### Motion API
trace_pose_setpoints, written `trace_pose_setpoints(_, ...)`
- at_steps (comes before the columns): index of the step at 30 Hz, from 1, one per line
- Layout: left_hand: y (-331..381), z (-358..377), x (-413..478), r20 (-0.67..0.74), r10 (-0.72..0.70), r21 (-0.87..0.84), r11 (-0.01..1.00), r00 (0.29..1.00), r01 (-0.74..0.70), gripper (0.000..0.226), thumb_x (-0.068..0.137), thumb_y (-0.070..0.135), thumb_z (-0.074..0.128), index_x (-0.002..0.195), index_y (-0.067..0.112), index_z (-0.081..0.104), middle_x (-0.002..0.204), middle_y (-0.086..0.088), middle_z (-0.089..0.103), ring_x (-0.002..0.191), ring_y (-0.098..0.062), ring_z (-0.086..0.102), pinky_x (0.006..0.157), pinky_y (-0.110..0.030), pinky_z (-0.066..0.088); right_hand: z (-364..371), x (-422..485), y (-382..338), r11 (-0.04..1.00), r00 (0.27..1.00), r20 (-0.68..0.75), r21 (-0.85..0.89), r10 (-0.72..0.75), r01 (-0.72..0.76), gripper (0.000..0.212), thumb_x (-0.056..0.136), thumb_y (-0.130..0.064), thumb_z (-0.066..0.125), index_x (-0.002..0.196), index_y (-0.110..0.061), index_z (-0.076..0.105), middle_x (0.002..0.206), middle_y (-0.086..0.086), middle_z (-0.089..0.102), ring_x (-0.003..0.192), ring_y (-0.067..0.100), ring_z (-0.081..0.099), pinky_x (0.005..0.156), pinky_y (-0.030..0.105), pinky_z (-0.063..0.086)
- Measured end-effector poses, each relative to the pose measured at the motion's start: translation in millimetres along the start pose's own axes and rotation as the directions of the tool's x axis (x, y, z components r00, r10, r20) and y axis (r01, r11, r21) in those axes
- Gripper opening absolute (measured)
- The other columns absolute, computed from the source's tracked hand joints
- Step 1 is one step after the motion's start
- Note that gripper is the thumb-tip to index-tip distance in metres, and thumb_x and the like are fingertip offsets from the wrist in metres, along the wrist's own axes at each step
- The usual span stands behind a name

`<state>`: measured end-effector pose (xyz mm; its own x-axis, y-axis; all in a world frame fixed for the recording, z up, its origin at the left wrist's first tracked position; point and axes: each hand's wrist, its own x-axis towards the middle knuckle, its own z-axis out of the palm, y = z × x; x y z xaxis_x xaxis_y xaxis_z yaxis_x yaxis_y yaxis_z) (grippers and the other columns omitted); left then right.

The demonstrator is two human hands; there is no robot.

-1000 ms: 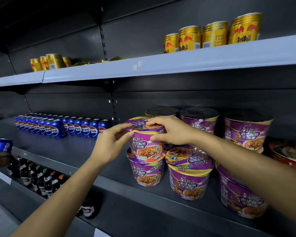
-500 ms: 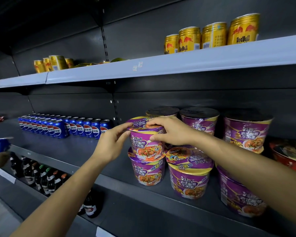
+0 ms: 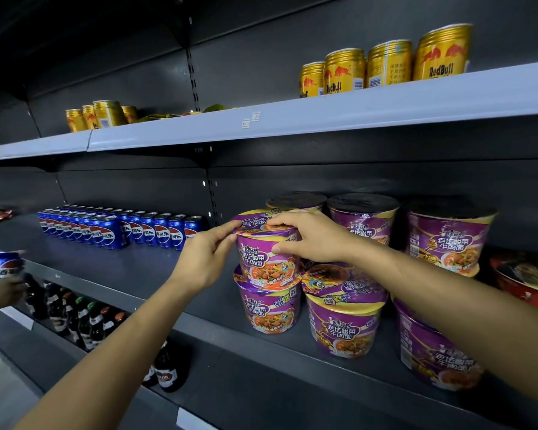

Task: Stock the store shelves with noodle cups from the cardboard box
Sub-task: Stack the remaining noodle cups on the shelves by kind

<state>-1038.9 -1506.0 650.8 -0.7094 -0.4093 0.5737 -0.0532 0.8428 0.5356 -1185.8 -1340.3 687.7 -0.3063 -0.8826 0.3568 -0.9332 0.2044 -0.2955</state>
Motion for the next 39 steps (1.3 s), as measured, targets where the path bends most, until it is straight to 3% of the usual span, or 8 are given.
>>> trace_pose_setpoints(4,2.1,-0.5,-2.4,0.01,0.0,0.011,1.0,1.0,0.0,0.041,0.099,0.023,0.044,0.14,0.018,0.045,0.13,-0.002,0.059,0.117,-0.011,0.055,0.087,-0.022,0.051,0.5,-1.2,0.2,1.0,1.0,-0.003,0.01,0.003,-0.003,0.057,0.086,-0.042,0.065,0.138,-0.028,0.046,0.143,-0.002,0.045,0.128,0.016,0.043,0.102,0.031,0.039)
trace_pose_setpoints(15,13.0,-1.4,-13.6,0.033,-0.012,0.135,0.991,0.999,0.007,0.052,0.099,0.01,0.044,0.148,0.019,0.031,0.134,-0.002,0.056,0.12,-0.01,0.052,0.084,-0.009,0.038,-0.2,-5.6,-7.8,0.998,1.0,-0.018,-0.068,-0.006,0.005,0.057,0.087,-0.04,0.063,0.139,-0.024,0.046,0.145,-0.003,0.045,0.132,0.017,0.039,0.11,0.034,0.032)
trace_pose_setpoints(21,28.3,-6.8,-22.7,-0.011,0.04,0.233,0.972,0.999,-0.036,0.049,0.094,0.01,0.052,0.142,0.015,0.043,0.135,-0.007,0.055,0.122,-0.021,0.054,0.097,-0.026,0.042,-1.6,-16.5,-24.4,0.991,0.995,-0.08,-0.124,-0.051,0.041,0.048,0.09,-0.036,0.06,0.134,-0.021,0.053,0.136,-0.002,0.054,0.126,0.017,0.046,0.105,0.03,0.033)
trace_pose_setpoints(27,41.2,-16.8,-41.1,0.029,0.102,0.291,0.951,0.994,-0.106,0.041,0.094,0.012,0.053,0.135,0.014,0.052,0.129,-0.004,0.061,0.112,-0.022,0.059,0.089,-0.023,0.043,-3.3,-31.2,-46.8,0.983,0.986,-0.124,-0.16,-0.113,0.092,0.042,0.092,-0.033,0.057,0.131,-0.017,0.057,0.134,0.0,0.057,0.126,0.016,0.048,0.103,0.025,0.031)
trace_pose_setpoints(33,47.7,-27.4,-73.5,0.059,0.072,0.311,0.946,0.996,-0.087,0.039,0.093,0.009,0.053,0.131,0.008,0.055,0.132,-0.007,0.058,0.123,-0.022,0.054,0.1,-0.025,0.039,11.4,-44.7,-66.5,0.98,0.981,-0.123,-0.153,-0.15,0.13,0.039,0.092,-0.031,0.057,0.128,-0.017,0.06,0.14,0.001,0.051,0.132,0.013,0.041,0.108,0.019,0.021)
trace_pose_setpoints(39,52.7,-45.9,-107.9,0.13,0.046,0.349,0.933,0.99,-0.089,0.037,0.094,0.013,0.052,0.131,0.012,0.056,0.133,-0.005,0.058,0.124,-0.022,0.053,0.101,-0.025,0.037,29.4,-73.0,-95.0,0.985,0.99,0.03,-0.103,-0.137,0.139,0.038,0.092,-0.031,0.057,0.128,-0.02,0.06,0.138,-0.001,0.054,0.13,0.015,0.046,0.11,0.032,0.033)
